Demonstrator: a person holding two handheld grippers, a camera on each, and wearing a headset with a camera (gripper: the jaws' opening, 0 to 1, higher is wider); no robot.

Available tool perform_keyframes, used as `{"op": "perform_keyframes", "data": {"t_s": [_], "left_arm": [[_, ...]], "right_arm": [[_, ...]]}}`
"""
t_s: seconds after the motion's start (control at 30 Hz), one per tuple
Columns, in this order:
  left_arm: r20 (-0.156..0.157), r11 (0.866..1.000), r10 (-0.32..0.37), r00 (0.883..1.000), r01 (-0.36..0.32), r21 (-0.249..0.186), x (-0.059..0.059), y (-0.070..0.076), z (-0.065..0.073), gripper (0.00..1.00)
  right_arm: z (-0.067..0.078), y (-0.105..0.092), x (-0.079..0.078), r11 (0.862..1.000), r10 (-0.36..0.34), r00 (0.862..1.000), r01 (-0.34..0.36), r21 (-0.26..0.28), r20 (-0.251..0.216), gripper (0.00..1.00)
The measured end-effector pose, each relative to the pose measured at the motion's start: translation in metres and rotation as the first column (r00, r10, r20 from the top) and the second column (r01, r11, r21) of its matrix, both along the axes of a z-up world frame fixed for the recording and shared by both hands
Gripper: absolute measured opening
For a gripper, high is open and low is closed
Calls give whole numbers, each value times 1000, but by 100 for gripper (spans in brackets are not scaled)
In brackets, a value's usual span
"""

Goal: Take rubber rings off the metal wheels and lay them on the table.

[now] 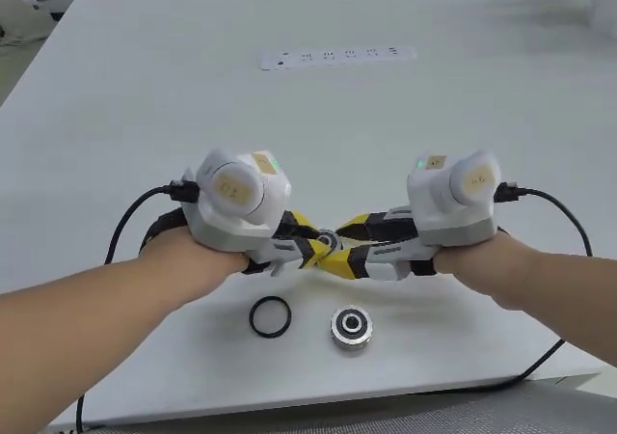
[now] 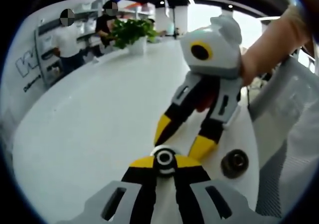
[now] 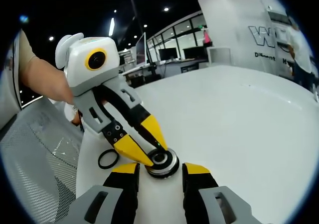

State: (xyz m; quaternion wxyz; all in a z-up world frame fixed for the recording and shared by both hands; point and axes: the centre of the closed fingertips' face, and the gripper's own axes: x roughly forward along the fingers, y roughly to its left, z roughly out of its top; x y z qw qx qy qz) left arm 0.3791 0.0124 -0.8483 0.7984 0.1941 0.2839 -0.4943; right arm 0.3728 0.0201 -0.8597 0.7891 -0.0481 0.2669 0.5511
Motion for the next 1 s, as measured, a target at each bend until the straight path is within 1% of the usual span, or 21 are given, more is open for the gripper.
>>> {"op": "perform_keyframes", "data": {"t_s": [0.1,0.13,0.67,1.0], "left_arm": [[-1,1000,1,1000,-1,-1,1,0,-1,14],[-1,1000,2,1000,-2,-1,1,0,-1,14],[0,1000,4,1000,-4,-5,1,2,-2,14],[-2,1000,9,1000,-9,-8,1,2,-2,14]], "right_arm": [[-1,-1,1,1000,1,1000,-1,-5,13,27],[-1,-2,0,1000,-1,1000,1,-4,9,26],[-1,-7,-2,1000,5,1000,-5,-11,19,20],[-1,-10,-3,1000,8,1000,-7,-15,17,16]]}}
